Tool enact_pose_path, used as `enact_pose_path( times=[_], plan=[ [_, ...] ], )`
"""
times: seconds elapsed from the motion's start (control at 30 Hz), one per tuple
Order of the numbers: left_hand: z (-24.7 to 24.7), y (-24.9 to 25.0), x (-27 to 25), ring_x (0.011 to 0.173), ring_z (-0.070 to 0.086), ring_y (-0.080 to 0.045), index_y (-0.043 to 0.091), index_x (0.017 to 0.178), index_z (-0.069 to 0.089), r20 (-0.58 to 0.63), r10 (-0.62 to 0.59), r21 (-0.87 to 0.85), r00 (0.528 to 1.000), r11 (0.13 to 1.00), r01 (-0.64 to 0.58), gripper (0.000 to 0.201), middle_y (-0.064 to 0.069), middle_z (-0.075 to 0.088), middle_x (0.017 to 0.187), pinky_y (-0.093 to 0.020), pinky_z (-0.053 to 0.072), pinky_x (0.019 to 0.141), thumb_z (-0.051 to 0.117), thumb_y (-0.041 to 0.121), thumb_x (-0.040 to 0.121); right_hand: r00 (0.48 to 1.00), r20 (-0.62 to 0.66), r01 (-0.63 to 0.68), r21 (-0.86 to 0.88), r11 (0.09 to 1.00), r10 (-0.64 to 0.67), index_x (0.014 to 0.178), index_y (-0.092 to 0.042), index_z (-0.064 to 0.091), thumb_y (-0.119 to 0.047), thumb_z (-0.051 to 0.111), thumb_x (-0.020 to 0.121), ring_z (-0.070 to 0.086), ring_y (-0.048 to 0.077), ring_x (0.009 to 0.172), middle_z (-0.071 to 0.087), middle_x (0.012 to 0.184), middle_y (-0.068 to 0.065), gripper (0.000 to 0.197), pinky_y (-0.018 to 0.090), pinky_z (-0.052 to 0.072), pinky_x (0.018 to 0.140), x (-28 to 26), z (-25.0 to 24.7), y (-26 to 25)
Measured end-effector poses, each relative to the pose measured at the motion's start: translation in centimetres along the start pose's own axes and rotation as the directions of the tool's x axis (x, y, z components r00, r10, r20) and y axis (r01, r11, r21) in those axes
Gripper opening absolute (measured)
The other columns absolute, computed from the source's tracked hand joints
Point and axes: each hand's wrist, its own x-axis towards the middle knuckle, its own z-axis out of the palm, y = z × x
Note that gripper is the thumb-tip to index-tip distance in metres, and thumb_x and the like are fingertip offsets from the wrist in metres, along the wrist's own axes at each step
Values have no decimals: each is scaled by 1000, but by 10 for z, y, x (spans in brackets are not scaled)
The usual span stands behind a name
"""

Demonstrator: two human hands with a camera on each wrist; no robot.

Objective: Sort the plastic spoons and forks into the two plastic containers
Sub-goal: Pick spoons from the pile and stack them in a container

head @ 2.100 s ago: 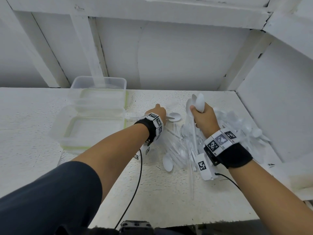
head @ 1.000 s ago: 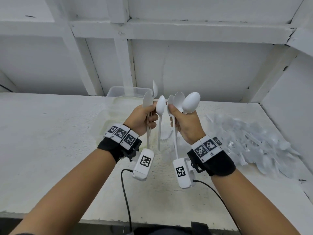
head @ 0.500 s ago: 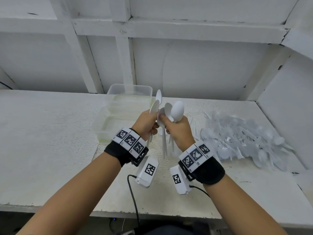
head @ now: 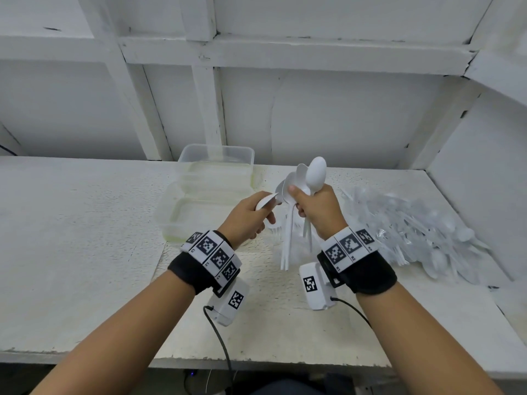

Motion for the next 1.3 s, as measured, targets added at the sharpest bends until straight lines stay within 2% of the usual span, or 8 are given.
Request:
enact_pose_path(
  times=[0.17,0.33,0.43,0.53,0.67,0.87,1.07,1.3],
  plan=[
    [-4,-1,3,60,58,-14,8,92,63,-146,-64,-112,987,993,48,28,-4,62,86,-25,49,52,45,28,98,996,-84,-21,47,999,25,67,-16,48,-20,60,90,46,16,56,47,62,5,26,32,41,60,0,-3,4],
    [-9,-5,10,54,39,-11,15,113,54,-259,-63,-157,964,987,22,18,0,46,70,-19,35,47,48,18,96,998,-68,8,34,999,-6,81,-10,56,-24,59,91,51,13,59,51,67,5,17,28,44,60,0,-6,4],
    [-4,-2,9,47,32,-8,28,120,46,-214,3,-154,977,987,-37,26,4,39,64,-18,29,41,52,31,94,999,-44,18,9,1000,-17,101,-2,57,-28,60,90,55,13,63,55,74,6,28,27,46,62,-1,-4,6],
    [3,5,11,44,28,-6,17,103,54,-131,-64,-283,989,959,25,35,4,33,63,-19,24,41,40,49,95,998,19,68,-17,998,-68,83,-16,55,-24,58,92,52,8,59,53,67,-1,12,15,42,53,-9,-3,1],
    [11,5,13,54,34,-19,13,77,51,-17,-101,-339,995,936,89,56,-7,40,63,-29,29,55,24,58,95,983,57,176,-22,984,-175,70,-26,50,-18,60,90,49,3,56,50,63,-7,24,7,37,48,-16,5,1],
    [18,5,15,83,63,-22,6,115,58,94,-117,-434,989,889,146,58,-12,67,95,-39,51,82,17,45,101,946,1,316,-223,922,-324,90,-22,52,-20,65,86,46,2,69,49,88,-2,13,8,37,59,-13,19,12],
    [21,3,11,51,42,-11,9,105,60,113,-132,-470,985,866,170,57,-3,45,69,-23,39,53,26,53,97,957,-14,264,-364,893,-289,109,-14,43,-34,65,85,43,2,68,44,100,3,38,16,34,55,-12,13,16],
    [20,0,10,50,40,-11,11,91,52,48,-175,-542,983,822,173,34,0,39,69,-23,38,52,44,43,95,999,10,38,115,993,-40,89,-18,45,-29,54,94,42,9,51,44,64,-1,15,22,36,46,-9,3,10]
  ],
)
